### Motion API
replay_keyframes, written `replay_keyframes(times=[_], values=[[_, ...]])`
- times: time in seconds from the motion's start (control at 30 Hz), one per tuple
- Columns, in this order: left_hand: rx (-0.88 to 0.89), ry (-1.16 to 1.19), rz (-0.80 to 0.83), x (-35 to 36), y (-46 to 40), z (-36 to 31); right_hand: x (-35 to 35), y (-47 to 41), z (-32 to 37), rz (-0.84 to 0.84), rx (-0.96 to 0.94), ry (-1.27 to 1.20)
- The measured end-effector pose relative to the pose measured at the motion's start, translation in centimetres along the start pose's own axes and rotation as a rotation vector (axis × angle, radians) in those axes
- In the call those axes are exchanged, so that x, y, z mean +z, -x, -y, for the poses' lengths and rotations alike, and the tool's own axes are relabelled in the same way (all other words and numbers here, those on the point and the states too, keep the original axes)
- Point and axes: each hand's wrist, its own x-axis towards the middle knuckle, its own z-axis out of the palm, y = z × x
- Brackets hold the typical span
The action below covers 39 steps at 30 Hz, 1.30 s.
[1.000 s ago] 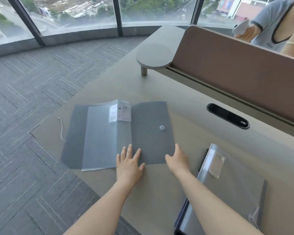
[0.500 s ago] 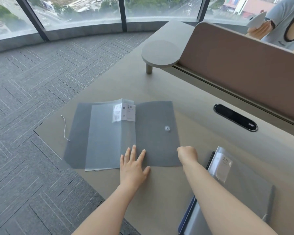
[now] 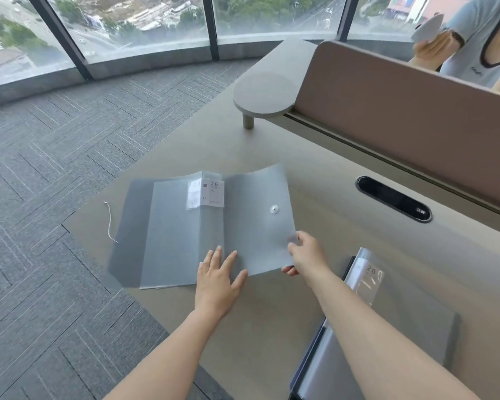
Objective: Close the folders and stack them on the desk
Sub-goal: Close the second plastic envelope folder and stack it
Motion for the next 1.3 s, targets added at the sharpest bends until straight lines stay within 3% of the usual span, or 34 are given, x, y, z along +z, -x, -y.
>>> replay_keyframes(times=[0.27,0.37,0.53,0.8,1.13,1.3], values=[[-0.275,0.449,-0.305,-5.6,-0.2,-1.8,-3.6,3.6,1.7,-0.014,-0.145,-0.236],[-0.273,0.597,-0.348,-7.8,0.2,-2.5,-4.9,5.3,2.4,0.024,-0.21,-0.323],[-0.157,0.885,-0.366,-10.5,1.6,-4.7,-6.5,7.7,2.9,0.053,-0.314,-0.435],[0.03,1.096,-0.352,-12.5,4.8,-7.9,-8.2,10.1,2.6,0.058,-0.39,-0.514],[-0.078,1.332,-0.239,-9.8,8.0,-6.6,-8.6,11.4,-0.3,-0.036,-0.39,-0.25],[-0.109,1.369,-0.161,-8.7,8.6,-5.4,-8.0,11.0,-1.7,0.075,-0.262,-0.234]])
